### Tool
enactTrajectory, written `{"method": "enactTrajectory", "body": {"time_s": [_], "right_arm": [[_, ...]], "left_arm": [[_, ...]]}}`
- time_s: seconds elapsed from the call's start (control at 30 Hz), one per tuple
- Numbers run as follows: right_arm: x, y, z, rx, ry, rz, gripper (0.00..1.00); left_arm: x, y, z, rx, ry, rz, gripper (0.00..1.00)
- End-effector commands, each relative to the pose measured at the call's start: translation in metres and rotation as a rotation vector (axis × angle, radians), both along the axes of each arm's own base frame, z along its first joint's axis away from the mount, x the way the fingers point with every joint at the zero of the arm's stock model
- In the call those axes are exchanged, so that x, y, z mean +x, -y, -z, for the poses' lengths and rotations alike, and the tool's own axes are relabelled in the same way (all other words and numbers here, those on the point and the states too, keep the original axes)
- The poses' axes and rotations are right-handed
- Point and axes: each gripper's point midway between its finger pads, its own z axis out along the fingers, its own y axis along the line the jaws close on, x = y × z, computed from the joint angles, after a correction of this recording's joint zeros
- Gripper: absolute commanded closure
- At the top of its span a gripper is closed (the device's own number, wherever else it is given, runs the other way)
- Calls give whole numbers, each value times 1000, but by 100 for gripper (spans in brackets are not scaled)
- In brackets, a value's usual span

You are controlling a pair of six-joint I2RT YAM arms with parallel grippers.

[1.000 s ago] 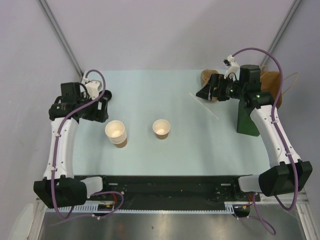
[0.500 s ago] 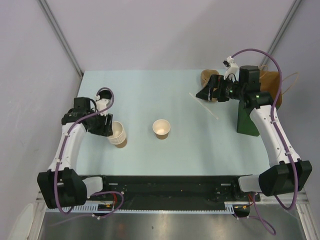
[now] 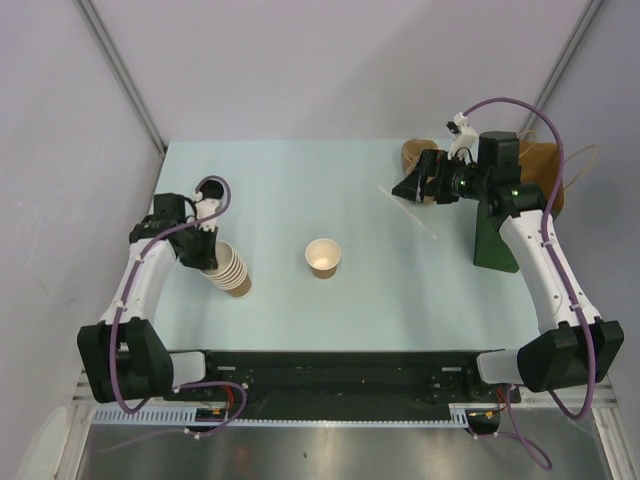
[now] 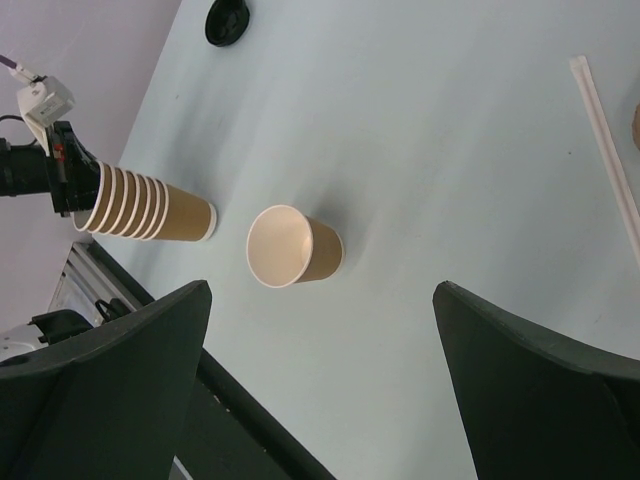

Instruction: Pack the takeout coffee

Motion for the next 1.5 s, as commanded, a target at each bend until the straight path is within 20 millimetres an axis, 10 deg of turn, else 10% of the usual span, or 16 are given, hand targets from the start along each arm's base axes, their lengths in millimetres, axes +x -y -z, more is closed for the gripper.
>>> {"method": "enactTrajectory", "body": {"time_s": [0.0,0.33,0.93,1.2,1.47], "right_arm": [[1,0,-2,5,12,-9,0],[2,-1,0,12,9,-14,0],[3,-2,5,19,-5,-22,0],[3,-4,4,26,-3,-30,0],[-1,-4,-1,28,15,-37,1]], "left_arm": [[27,-22,-37,93,99,-22,100],[112,-133,-105,241,157,-198,100],[166,-173,-39,183,53,-278,98],[161,-177,-45,203,74,-293,54],[159,-175,-119,225,208,-286,2]]}}
